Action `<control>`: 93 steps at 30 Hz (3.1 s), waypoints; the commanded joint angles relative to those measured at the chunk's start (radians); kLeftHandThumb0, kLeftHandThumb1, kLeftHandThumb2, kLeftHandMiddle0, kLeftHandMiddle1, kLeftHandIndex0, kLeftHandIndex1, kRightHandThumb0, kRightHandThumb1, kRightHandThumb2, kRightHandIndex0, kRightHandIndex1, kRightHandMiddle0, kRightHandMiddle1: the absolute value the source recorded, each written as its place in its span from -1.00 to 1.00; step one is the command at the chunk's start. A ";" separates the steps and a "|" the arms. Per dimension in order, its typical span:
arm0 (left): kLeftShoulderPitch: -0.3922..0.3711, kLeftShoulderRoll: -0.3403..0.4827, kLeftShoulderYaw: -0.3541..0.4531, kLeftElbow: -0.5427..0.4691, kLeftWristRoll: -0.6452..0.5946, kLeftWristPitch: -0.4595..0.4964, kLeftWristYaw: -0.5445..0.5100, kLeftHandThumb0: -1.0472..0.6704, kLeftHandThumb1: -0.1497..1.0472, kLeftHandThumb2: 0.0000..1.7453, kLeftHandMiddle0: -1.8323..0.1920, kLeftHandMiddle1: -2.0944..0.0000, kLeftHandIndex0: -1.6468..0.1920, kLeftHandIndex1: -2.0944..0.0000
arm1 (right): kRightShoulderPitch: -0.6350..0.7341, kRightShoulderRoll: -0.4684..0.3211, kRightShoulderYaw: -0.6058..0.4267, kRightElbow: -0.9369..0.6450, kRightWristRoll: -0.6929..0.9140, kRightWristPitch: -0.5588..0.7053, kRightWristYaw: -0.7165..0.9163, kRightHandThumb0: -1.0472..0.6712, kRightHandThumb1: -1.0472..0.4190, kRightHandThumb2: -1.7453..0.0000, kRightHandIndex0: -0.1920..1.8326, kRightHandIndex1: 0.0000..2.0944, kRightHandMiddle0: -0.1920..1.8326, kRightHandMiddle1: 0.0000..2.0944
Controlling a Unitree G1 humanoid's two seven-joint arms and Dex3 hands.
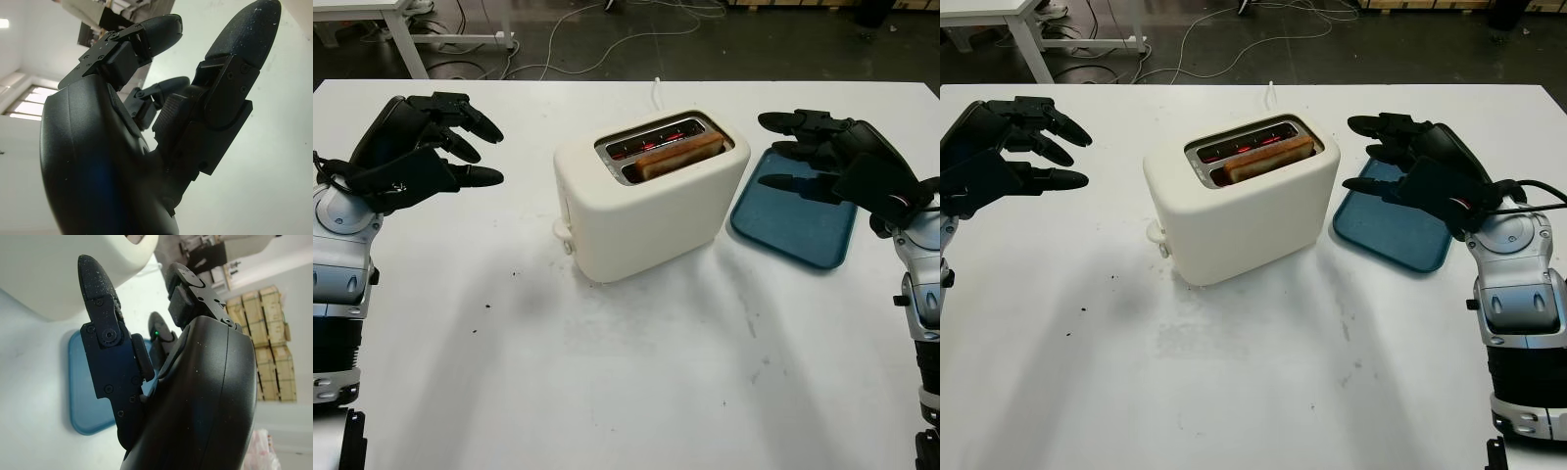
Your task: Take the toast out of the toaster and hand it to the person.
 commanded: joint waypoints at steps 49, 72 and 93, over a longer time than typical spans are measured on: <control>-0.008 -0.002 0.003 0.004 -0.015 -0.013 0.005 -1.00 0.41 -1.00 0.07 0.07 0.03 0.13 | -0.002 0.006 -0.007 -0.009 0.028 -0.006 -0.001 -0.50 -0.77 1.00 -0.33 -0.97 -0.37 -1.00; -0.002 0.001 0.008 0.008 -0.016 -0.024 0.009 -1.00 0.41 -1.00 0.07 0.07 0.03 0.13 | -0.002 0.009 -0.008 -0.013 0.028 0.004 -0.005 -0.52 -0.78 1.00 -0.35 -0.97 -0.37 -1.00; 0.001 0.006 0.004 -0.003 -0.007 -0.008 0.014 -1.00 0.43 -1.00 0.06 0.11 0.02 0.15 | 0.002 0.006 -0.002 -0.013 0.018 -0.005 -0.007 -0.51 -0.78 1.00 -0.32 -0.95 -0.36 -1.00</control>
